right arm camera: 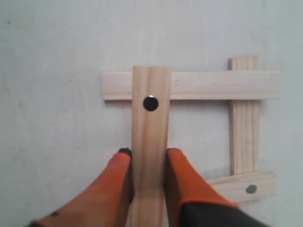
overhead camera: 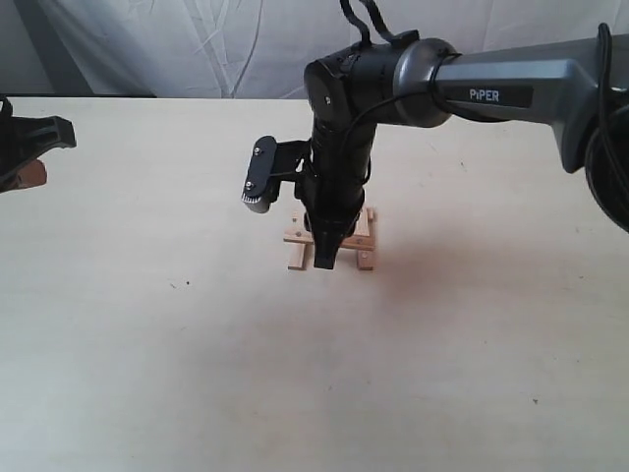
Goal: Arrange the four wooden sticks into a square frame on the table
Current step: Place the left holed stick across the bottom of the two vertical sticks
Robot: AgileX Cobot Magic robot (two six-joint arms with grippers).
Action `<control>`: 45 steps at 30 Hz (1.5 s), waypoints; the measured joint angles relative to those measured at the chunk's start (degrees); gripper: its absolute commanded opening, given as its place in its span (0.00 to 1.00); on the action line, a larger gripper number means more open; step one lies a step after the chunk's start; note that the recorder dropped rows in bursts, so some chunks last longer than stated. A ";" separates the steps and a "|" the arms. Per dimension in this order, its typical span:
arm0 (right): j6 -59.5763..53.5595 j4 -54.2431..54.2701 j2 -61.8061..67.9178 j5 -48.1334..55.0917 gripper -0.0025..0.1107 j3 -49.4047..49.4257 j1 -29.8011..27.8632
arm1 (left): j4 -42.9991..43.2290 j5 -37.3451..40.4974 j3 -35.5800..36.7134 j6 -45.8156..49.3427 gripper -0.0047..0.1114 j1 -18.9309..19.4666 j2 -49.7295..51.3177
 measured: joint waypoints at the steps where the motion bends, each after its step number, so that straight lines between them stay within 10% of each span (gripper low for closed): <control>1: -0.51 0.00 0.15 0.00 0.02 0.00 0.00 | 0.00 -0.10 0.00 0.00 0.04 0.00 0.00; 7: -1.54 -0.21 1.00 -1.78 0.03 0.00 0.13 | -0.11 -0.10 0.00 0.00 0.04 0.00 0.00; 15: -1.79 -0.55 1.23 -1.35 0.33 0.00 0.42 | -0.11 -0.10 0.00 0.00 0.04 0.00 0.00; 31: 9.78 -0.55 -0.64 1.10 0.32 0.00 0.46 | -0.11 -0.10 0.00 0.00 0.04 0.00 0.00; 39: 25.35 0.17 -3.37 7.75 0.02 0.00 0.46 | -0.45 -0.20 0.00 0.00 0.04 0.00 0.00; 45: 32.80 3.06 -3.50 12.72 0.01 0.00 0.46 | -1.61 -0.20 0.00 2.71 0.04 -2.09 0.00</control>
